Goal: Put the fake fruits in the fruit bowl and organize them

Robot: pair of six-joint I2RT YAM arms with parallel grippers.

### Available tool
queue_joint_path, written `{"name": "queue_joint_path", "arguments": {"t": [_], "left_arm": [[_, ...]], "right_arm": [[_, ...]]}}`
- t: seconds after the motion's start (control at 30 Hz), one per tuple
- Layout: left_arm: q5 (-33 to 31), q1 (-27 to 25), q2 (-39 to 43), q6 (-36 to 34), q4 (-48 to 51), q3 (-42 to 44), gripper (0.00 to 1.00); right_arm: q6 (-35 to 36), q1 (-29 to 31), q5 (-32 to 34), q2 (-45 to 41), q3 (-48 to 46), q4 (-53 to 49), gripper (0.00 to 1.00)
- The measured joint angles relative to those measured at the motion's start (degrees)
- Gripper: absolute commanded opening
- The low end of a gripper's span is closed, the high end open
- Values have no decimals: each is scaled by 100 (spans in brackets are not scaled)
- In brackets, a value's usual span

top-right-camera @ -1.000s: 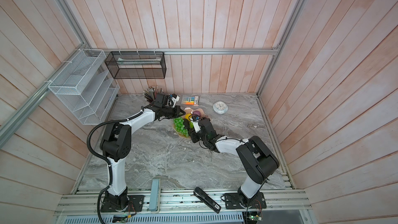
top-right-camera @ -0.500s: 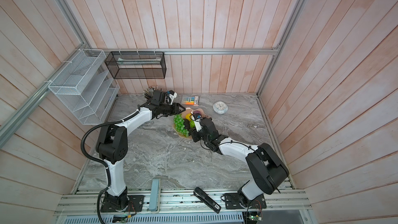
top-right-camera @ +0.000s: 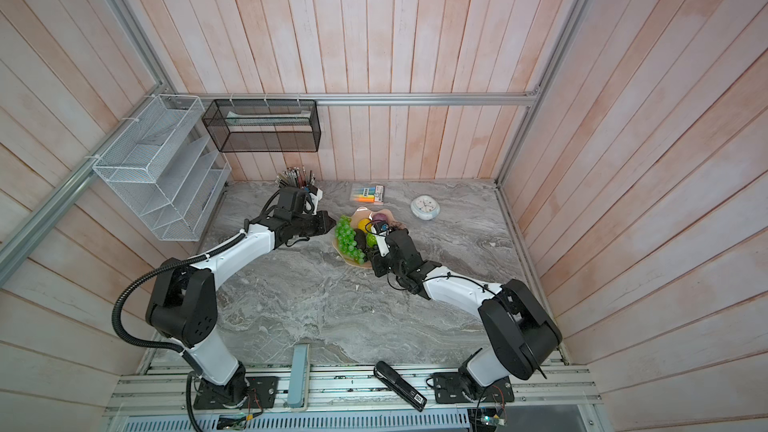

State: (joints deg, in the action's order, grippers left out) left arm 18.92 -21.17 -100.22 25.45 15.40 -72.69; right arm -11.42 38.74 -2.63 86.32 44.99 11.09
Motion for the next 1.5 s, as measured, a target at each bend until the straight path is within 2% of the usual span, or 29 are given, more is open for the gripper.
{"name": "queue_joint_path", "arguments": {"t": [0.17,0.93,1.03,1.17,1.23,1.3,1.37,1.5], "left_arm": [[-48,17,-186,7,-203,37,11],[664,61,-1259,127,-1180,-205,16],[664,61,-1268,155,-1209,-205,21],[654,63,-1268,188,-1235,-205,35],[632,68,-1268,208,-1220,-205,39],[601,81,-1263,203,-1224,-201,51],[538,90,-1220,203,-1241,-155,57],[391,98,-1012,70,-1012,-192,61]], "right_arm": [[-39,90,26,0,4,-114,39],[-55,367,243,2,151,-463,39],[-46,402,280,9,162,-487,39],[-39,437,284,59,208,-511,39],[-37,442,284,85,216,-514,39],[-31,442,284,101,225,-514,39],[-13,442,284,103,232,-514,39],[31,442,304,101,258,-509,39]]}}
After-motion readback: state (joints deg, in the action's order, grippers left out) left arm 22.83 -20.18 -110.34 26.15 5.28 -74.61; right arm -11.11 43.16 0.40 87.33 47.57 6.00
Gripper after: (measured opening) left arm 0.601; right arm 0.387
